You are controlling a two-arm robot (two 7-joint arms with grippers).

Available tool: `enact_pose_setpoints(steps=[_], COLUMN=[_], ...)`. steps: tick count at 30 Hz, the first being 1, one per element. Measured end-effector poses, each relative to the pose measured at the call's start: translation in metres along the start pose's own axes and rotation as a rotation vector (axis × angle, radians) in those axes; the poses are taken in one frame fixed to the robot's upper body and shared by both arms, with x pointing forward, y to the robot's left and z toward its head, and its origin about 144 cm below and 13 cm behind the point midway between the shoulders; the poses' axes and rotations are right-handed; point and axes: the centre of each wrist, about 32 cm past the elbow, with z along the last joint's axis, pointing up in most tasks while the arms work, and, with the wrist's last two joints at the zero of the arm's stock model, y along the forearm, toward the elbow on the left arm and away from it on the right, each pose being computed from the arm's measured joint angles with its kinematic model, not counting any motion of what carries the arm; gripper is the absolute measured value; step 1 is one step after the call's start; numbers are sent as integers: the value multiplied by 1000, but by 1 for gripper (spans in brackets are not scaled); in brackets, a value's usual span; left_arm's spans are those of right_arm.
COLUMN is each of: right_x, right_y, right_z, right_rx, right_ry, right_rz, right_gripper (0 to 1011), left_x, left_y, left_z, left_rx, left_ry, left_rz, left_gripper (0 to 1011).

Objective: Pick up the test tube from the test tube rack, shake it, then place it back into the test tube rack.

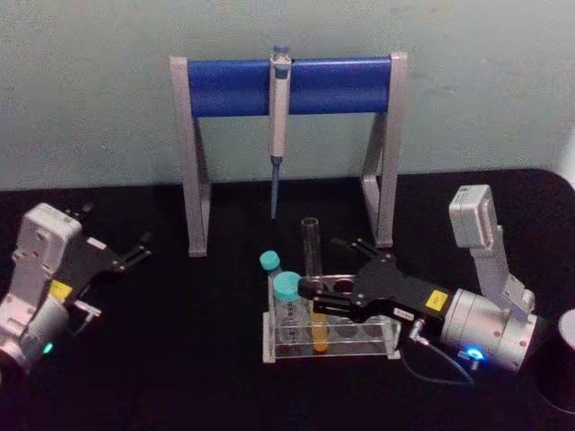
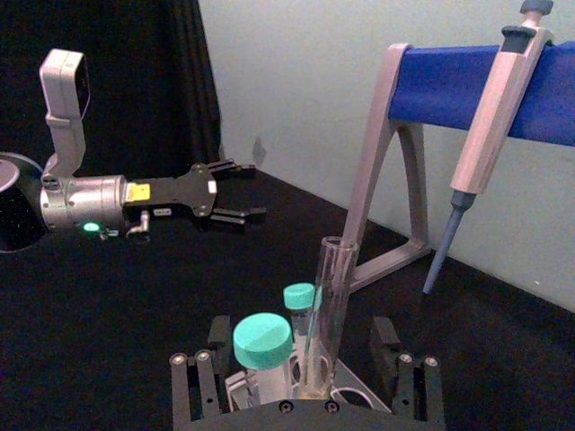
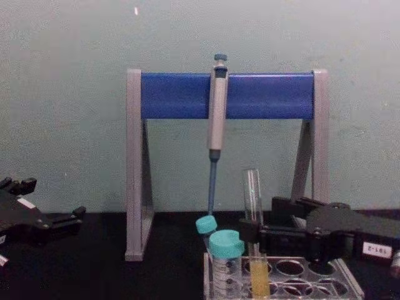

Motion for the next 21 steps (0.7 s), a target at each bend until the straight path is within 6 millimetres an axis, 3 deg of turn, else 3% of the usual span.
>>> enact_pose_setpoints(steps=[10, 15, 21], right_x=[-2, -6, -10], right_y=[-7, -19, -29], right_z=[23, 39, 40], right_rx=[120, 223, 280], right_ry=[-51, -113, -165], right_rz=[-19, -128, -305], right_gripper=[1000, 1000, 1000], left_x=[0, 0, 0], left_y=[0, 0, 0], left_z=[0, 0, 0], left_rx=[0, 0, 0], left_ry=[0, 0, 0], left_rz=[0, 0, 0], left_gripper=[1001, 1001, 1001])
